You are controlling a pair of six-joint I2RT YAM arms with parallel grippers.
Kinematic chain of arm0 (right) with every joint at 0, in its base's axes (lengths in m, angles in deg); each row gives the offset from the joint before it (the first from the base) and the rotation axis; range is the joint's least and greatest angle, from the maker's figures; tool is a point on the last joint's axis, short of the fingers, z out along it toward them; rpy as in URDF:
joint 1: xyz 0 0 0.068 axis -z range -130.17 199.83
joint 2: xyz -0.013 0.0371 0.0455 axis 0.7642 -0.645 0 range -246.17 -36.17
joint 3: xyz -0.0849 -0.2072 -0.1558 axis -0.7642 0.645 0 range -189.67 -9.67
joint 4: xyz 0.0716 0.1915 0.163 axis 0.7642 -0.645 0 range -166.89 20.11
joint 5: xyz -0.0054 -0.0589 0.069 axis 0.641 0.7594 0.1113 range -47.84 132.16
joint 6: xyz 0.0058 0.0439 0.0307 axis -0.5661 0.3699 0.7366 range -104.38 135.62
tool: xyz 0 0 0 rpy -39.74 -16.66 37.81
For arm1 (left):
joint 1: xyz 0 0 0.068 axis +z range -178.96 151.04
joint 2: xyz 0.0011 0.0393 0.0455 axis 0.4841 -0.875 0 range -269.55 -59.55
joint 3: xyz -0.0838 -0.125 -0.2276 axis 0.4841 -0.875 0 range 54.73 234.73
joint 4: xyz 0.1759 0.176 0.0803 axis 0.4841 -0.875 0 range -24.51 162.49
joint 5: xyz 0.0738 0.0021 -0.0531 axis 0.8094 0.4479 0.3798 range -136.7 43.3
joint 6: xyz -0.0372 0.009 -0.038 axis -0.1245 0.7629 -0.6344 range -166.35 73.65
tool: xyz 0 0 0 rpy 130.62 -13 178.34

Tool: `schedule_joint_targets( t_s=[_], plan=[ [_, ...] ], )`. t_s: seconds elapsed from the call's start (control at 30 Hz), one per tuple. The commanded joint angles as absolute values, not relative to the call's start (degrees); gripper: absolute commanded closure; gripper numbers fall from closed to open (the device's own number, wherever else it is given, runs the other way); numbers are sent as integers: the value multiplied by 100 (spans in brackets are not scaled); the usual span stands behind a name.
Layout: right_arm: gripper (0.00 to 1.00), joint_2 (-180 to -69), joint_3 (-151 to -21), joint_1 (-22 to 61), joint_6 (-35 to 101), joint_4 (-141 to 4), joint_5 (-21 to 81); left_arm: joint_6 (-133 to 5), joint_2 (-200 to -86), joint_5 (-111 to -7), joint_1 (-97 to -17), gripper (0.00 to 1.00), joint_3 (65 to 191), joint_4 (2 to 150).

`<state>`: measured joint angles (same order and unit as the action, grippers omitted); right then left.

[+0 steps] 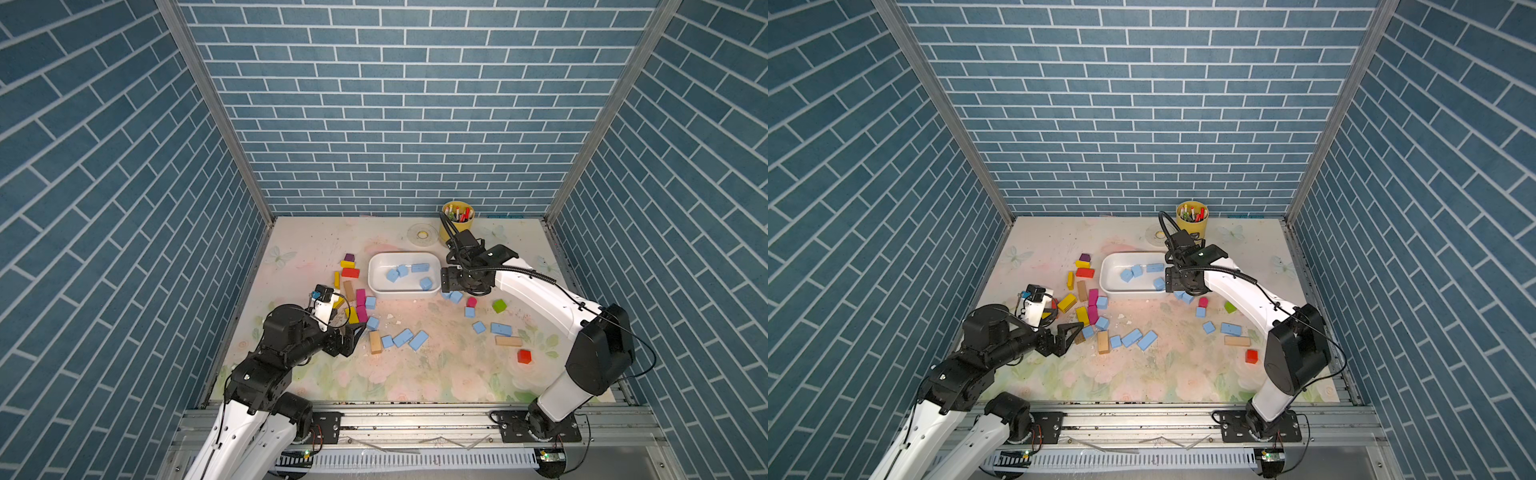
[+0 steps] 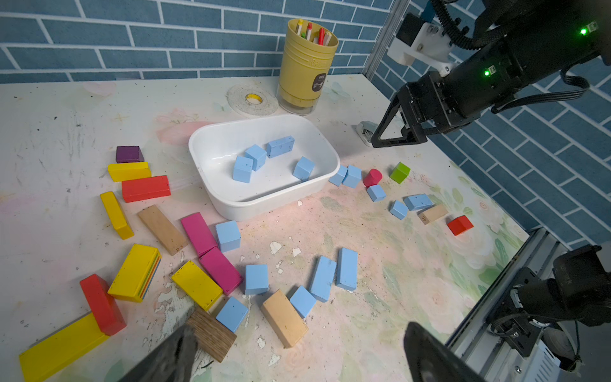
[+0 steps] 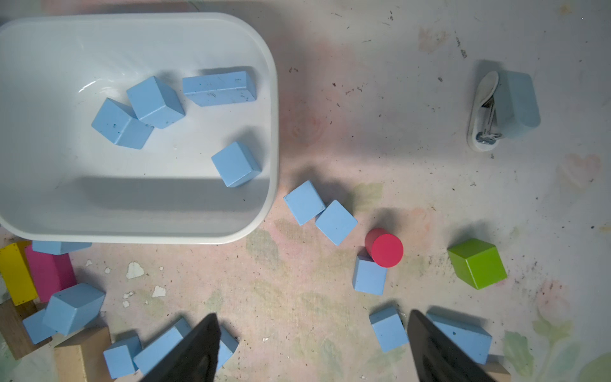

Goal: Pick out the blue building blocks
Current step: Pick up the building block from the center of the board.

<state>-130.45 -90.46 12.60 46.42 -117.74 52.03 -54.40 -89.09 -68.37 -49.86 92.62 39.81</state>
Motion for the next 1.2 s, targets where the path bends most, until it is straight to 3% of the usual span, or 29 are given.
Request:
schedule_joint_targets(
  t_s=[0.0, 0.23, 0.6, 1.17],
  plan=[
    [9, -13139, -9006, 1230, 4250, -11880, 5456, -5382, -8916, -6777, -4970, 1, 9244, 3928],
    [8, -13407, -9052, 1248, 3228, -11766, 5461, -5382, -8916, -6789, -4968, 1, 9253, 3935],
    [11, -13842, -9003, 1351, 2054, -11333, 4189, -5386, -8899, -6810, -4963, 1, 9246, 3927],
    [32, -14424, -9193, 1891, 1410, -11113, 3741, -5395, -8878, -7109, -4963, 1, 9217, 4075]
  ],
)
